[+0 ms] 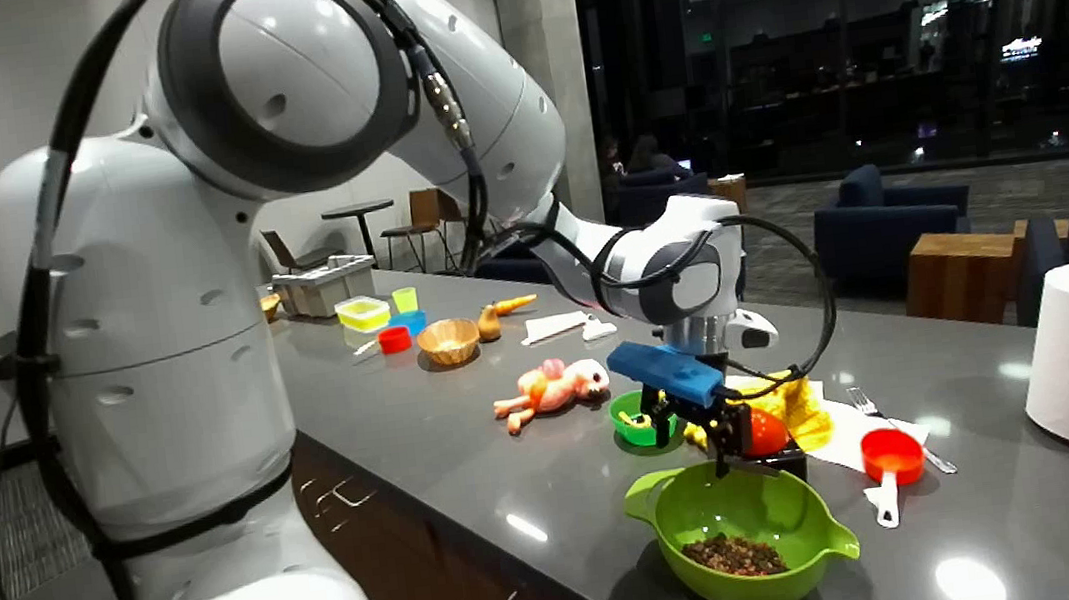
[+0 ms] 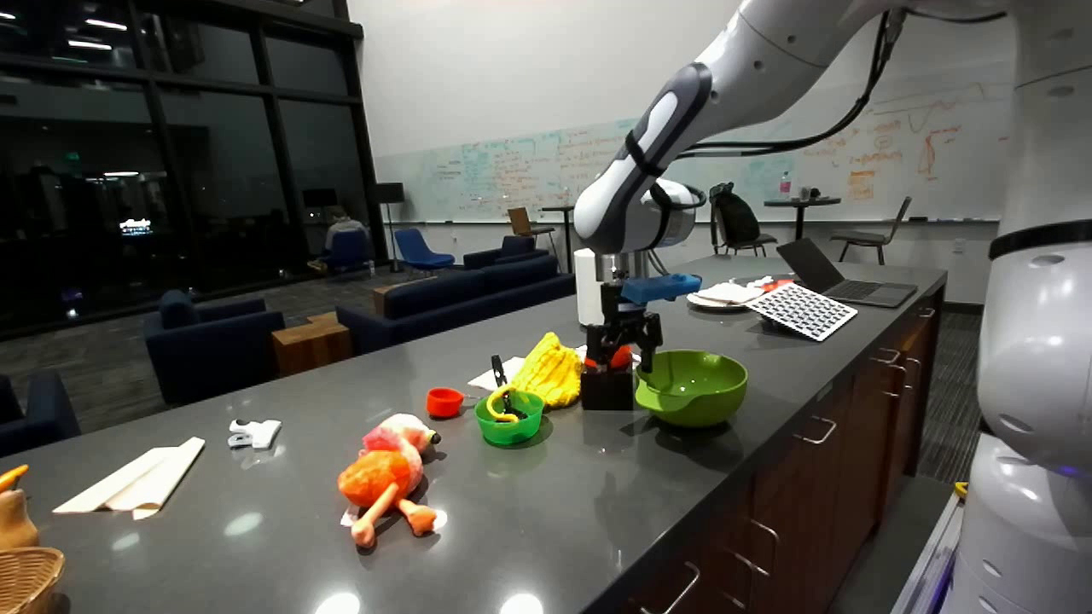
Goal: Move the light green bowl to the left
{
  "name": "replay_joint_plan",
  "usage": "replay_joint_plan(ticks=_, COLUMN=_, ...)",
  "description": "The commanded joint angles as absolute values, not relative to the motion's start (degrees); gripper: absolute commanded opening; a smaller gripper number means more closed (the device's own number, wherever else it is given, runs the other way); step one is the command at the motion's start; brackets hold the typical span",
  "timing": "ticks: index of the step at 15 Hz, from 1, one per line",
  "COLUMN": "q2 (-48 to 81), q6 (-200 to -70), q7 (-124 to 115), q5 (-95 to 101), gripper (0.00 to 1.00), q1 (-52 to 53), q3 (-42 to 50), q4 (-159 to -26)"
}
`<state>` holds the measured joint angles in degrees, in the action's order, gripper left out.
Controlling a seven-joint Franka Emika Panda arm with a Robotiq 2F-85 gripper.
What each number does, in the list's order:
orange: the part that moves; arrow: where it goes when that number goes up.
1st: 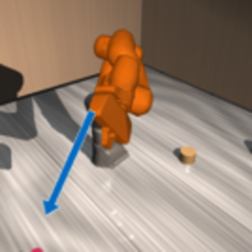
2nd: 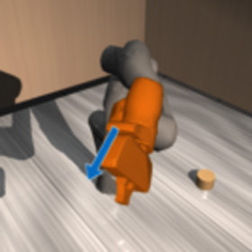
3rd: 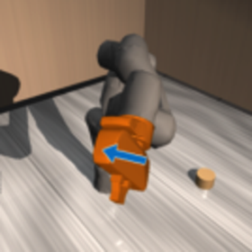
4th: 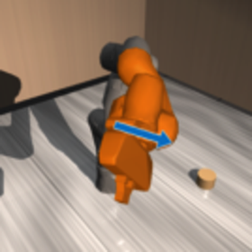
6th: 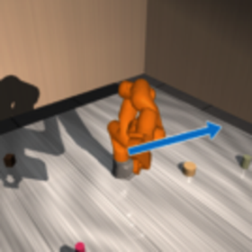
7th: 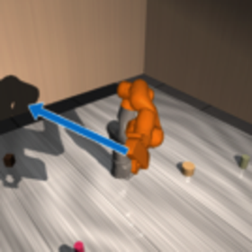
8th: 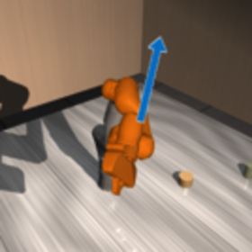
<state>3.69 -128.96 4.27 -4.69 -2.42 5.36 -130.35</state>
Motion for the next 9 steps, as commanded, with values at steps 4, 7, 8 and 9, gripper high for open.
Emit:
replay_joint_plan(ticks=4, q2=7.9, q6=-128.6, q7=2.9, q5=-4.2, gripper=1.0, q1=-3.9, q3=5.2, q4=-127.1)
replay_joint_plan(ticks=7, q2=8.2, q6=-128.7, q7=3.2, q5=-4.5, gripper=1.0, q1=-4.7, q3=5.4, q4=-127.3)
replay_joint_plan(ticks=8, q2=8.2, q6=-128.7, q7=3.2, q5=-4.6, gripper=1.0, q1=-4.9, q3=5.5, q4=-127.4)
replay_joint_plan(ticks=9, q2=8.3, q6=-128.6, q7=3.2, q5=-4.6, gripper=1.0, q1=-5.1, q3=5.5, q4=-127.5)
